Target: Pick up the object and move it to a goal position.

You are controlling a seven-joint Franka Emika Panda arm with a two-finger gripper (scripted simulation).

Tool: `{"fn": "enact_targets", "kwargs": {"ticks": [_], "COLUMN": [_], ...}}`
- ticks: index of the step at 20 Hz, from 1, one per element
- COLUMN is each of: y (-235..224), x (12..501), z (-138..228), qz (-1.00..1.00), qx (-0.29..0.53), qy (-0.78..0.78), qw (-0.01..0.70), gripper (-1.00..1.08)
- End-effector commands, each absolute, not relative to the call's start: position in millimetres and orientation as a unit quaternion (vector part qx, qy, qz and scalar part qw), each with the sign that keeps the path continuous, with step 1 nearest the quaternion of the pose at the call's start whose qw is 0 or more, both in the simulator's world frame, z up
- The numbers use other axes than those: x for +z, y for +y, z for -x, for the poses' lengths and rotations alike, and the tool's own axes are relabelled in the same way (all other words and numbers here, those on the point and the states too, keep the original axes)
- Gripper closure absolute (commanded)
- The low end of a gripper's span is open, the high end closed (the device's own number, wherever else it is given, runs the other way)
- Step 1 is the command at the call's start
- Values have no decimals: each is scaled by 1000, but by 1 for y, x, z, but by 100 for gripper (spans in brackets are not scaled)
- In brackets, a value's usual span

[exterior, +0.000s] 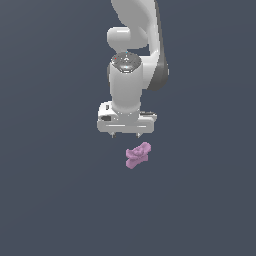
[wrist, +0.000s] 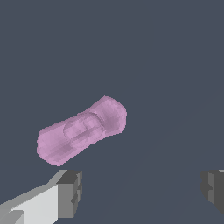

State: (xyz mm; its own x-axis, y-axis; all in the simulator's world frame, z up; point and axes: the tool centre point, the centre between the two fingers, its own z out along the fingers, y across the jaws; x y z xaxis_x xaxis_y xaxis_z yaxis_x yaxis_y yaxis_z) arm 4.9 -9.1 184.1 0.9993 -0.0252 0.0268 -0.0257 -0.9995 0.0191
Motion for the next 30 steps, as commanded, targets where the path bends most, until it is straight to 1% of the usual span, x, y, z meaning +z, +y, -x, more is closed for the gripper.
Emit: {"fn": "enact_targets", "kwargs": {"ticks": [1,17,30], "y": [-9,-8,1], "x": [184,184,177], "z": [-5,-1,-7], "qz": [-1000,-1000,-993], "qx": [13,3,3], "qy": [-13,-14,-113], "qw": [10,20,15], "gripper": [-92,-92,-92]}}
